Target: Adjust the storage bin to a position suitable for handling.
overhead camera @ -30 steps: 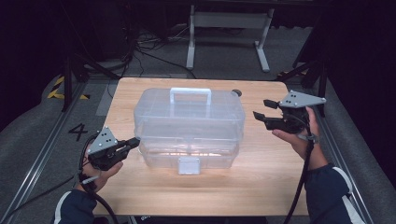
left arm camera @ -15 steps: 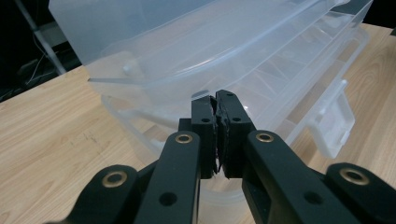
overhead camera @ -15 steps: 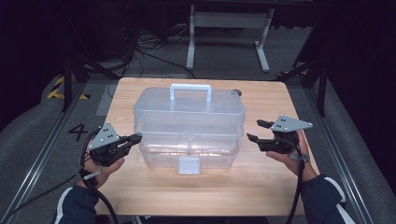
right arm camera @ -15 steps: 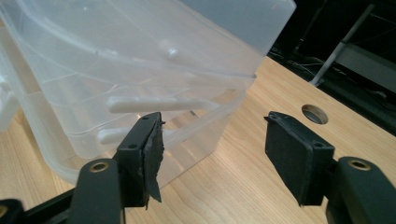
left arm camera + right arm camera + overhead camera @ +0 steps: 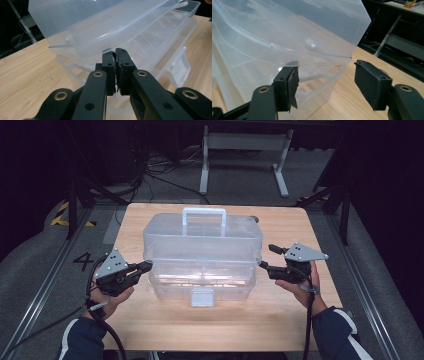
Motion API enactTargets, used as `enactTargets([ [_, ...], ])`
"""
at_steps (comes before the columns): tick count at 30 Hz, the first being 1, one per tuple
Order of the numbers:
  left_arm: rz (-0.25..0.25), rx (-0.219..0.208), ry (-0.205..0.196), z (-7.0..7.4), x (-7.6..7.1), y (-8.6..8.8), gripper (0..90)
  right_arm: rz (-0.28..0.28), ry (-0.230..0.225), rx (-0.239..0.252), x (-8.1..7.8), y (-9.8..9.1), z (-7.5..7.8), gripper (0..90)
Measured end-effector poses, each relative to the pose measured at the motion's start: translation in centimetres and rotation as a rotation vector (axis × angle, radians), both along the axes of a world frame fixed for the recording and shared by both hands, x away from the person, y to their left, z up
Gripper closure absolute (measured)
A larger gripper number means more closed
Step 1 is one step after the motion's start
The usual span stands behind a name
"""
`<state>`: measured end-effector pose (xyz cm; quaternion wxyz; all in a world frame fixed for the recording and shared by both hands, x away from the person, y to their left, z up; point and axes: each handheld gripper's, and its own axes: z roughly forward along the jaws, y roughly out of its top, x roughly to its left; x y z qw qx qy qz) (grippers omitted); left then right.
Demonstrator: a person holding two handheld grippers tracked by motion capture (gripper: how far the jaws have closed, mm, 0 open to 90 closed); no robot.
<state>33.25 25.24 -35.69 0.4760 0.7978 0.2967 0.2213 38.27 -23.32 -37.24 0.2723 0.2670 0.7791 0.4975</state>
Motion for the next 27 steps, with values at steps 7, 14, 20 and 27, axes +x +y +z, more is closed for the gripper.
enactTargets([
  [7,0.012,-0.004,-0.007,0.0,-0.1,0.0,83.9,-0.01,-0.027,0.023,-0.1,0.2,0.0,36.6],
  [14,0.041,0.02,-0.016,-0.3,-0.7,0.3,77.7,-0.007,-0.053,0.029,-0.1,0.5,0.3,38.2],
  [20,0.069,0.065,-0.02,-1.2,-1.6,1.1,68.2,-0.017,-0.085,0.038,-0.2,0.8,0.7,42.4],
  [27,0.139,0.1,0.039,-3.7,-2.2,3.0,57.7,-0.006,-0.114,0.041,-0.2,1.1,1.1,52.3],
])
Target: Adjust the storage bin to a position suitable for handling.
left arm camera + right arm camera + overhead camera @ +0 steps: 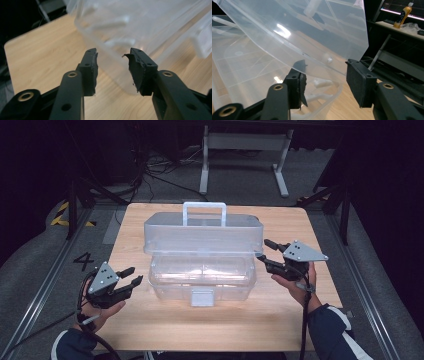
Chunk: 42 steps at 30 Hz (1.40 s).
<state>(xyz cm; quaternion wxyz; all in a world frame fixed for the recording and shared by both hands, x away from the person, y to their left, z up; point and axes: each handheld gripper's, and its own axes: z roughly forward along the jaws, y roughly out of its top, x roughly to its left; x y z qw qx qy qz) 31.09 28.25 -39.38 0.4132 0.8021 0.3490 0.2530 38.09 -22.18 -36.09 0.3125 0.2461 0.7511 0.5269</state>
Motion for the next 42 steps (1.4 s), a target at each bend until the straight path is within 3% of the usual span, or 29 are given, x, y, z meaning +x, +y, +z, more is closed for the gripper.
enactTargets([
  [6,0.096,0.091,0.08,-3.2,0.3,1.7,43.7,-0.003,-0.024,0.034,0.2,0.4,0.4,57.1],
  [9,0.112,0.068,0.117,-4.4,0.3,2.3,40.2,-0.027,-0.061,0.026,0.1,1.1,0.7,59.0],
  [13,0.117,0.049,0.161,-5.7,0.2,2.9,38.4,-0.051,-0.062,0.055,0.3,1.2,0.9,60.2],
  [20,0.089,0.027,0.202,-6.9,0.4,3.1,35.5,-0.092,-0.082,0.079,0.8,1.5,2.0,65.8],
  [23,0.069,0.048,0.217,-7.2,0.4,2.8,34.6,-0.121,-0.106,0.085,1.0,1.8,2.2,67.2],
  [30,0.053,0.05,0.266,-8.1,0.6,2.5,32.1,-0.195,-0.14,0.069,1.6,2.6,2.9,70.8],
  [31,0.053,0.067,0.277,-8.2,0.7,2.4,31.5,-0.208,-0.145,0.075,1.7,2.8,3.0,71.4],
  [36,0.041,0.027,0.287,-8.5,0.8,2.4,28.2,-0.252,-0.156,0.068,2.3,3.3,3.4,73.7],
  [39,0.031,0.03,0.278,-8.6,0.8,2.4,24.8,-0.269,-0.165,0.062,2.6,3.4,3.7,75.4],
  [42,0.022,0.061,0.267,-8.7,0.9,2.1,21.7,-0.293,-0.177,0.074,3.0,3.7,3.9,78.2],
])
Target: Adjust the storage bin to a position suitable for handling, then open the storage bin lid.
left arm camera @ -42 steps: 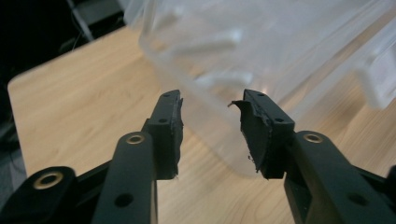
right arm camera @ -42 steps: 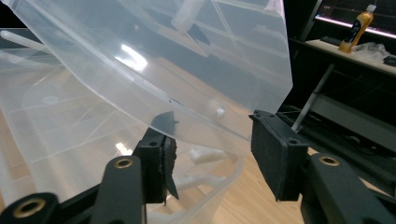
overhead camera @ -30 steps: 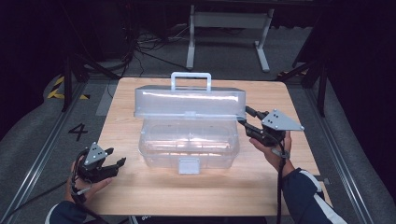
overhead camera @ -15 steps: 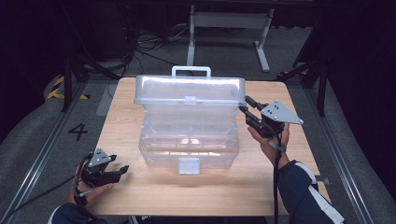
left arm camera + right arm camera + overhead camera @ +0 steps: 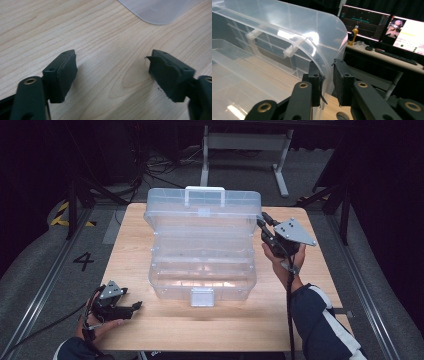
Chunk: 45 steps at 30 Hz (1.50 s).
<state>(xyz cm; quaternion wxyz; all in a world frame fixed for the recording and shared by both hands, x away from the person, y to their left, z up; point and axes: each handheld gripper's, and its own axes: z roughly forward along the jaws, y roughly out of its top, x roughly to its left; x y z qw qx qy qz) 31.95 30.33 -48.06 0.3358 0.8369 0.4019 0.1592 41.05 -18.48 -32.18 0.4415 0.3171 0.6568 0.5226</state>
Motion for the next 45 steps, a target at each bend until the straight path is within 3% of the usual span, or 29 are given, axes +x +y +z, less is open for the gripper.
enactTargets([
  [14,-0.013,0.0,0.0,0.0,0.2,0.0,20.8,-0.097,0.003,-0.041,2.1,1.1,1.2,84.7],
  [24,-0.02,-0.001,0.001,0.0,0.2,0.0,21.1,-0.09,0.035,-0.042,4.1,1.0,1.9,85.2],
  [36,-0.023,0.001,-0.001,0.0,0.2,0.0,20.9,-0.075,0.067,-0.042,5.5,0.9,2.3,85.3],
  [45,-0.021,-0.003,0.002,0.0,0.3,-0.1,20.8,-0.061,0.081,-0.067,6.5,0.7,2.6,84.9],
])
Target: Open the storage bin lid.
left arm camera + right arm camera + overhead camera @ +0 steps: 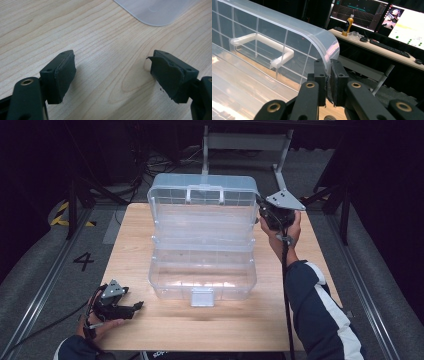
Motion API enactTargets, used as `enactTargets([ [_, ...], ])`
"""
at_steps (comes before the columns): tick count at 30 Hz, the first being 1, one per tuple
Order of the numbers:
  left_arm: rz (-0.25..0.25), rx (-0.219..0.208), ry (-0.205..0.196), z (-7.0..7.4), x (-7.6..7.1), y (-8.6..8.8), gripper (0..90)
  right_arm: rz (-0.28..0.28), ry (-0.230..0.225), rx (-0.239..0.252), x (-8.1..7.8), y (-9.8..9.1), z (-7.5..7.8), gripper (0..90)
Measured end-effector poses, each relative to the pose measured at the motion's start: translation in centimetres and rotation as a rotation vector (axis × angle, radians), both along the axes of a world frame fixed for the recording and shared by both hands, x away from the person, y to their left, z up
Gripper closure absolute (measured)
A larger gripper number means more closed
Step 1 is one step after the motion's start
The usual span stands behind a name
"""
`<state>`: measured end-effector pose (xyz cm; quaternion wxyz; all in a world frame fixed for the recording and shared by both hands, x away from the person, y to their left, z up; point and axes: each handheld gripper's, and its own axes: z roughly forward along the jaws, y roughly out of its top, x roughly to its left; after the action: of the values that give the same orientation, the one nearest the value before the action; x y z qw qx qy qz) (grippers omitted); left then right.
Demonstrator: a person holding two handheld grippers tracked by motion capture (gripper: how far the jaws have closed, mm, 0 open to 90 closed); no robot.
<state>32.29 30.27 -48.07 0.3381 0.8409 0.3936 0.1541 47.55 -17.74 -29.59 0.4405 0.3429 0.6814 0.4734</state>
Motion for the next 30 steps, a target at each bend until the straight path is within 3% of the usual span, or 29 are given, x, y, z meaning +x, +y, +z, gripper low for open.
enactTargets([
  [3,0.004,0.0,-0.003,0.0,-0.1,0.0,20.9,-0.002,0.0,-0.014,0.4,0.1,0.1,84.7],
  [11,0.001,-0.001,0.0,0.0,0.0,0.0,20.8,0.011,0.033,0.022,1.5,-0.1,0.2,84.9],
  [21,0.011,0.008,-0.006,0.0,-0.3,0.0,21.4,0.0,0.048,0.014,2.0,0.1,0.4,84.9],
  [30,0.022,-0.002,-0.007,0.0,-0.3,-0.1,21.4,-0.009,0.082,0.015,3.5,0.3,0.6,85.0],
])
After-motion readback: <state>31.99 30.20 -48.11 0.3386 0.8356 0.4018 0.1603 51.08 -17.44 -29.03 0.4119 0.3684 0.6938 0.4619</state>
